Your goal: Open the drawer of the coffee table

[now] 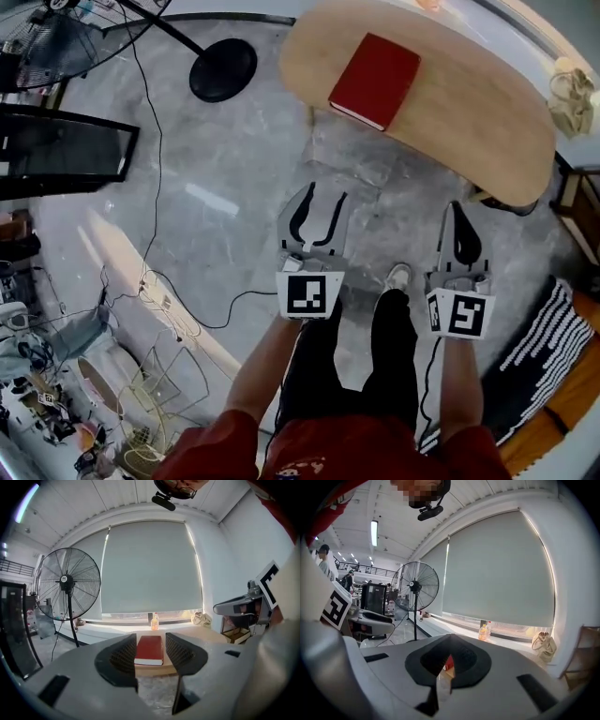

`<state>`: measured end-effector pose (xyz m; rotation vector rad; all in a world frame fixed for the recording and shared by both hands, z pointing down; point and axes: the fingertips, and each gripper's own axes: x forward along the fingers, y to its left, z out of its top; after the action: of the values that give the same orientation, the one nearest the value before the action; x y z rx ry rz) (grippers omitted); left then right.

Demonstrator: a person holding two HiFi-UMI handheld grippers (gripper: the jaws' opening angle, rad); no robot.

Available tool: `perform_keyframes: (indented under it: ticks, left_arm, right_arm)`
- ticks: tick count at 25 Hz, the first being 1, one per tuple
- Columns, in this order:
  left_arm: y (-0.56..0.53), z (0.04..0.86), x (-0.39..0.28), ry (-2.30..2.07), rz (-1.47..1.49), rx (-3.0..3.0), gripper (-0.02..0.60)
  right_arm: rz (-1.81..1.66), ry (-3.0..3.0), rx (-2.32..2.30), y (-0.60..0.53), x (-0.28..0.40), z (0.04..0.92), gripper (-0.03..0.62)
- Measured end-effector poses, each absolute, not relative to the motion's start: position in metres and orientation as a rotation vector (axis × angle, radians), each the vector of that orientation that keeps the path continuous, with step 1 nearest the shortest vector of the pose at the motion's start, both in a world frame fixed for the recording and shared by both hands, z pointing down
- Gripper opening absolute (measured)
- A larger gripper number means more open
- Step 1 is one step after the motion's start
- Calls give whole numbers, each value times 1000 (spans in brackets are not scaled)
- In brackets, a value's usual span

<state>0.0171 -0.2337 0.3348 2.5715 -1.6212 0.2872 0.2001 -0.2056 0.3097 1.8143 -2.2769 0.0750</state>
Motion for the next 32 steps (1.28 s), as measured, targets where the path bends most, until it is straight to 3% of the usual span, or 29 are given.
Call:
perform_keyframes:
  ticks: [15, 19, 32]
  left_arm:
    - [-244, 647, 33, -1584, 335, 2779, 189]
    - [-257, 710, 31, -1605, 202, 2684, 189]
    - [-317, 784, 37, -1623, 170, 2745, 189]
  right_arm:
    - [-11, -2369, 1751, -222, 194, 620, -5]
    - [26, -2385, 1796, -240, 200, 683, -5]
    - [50, -2326, 1904, -284, 226, 770, -5]
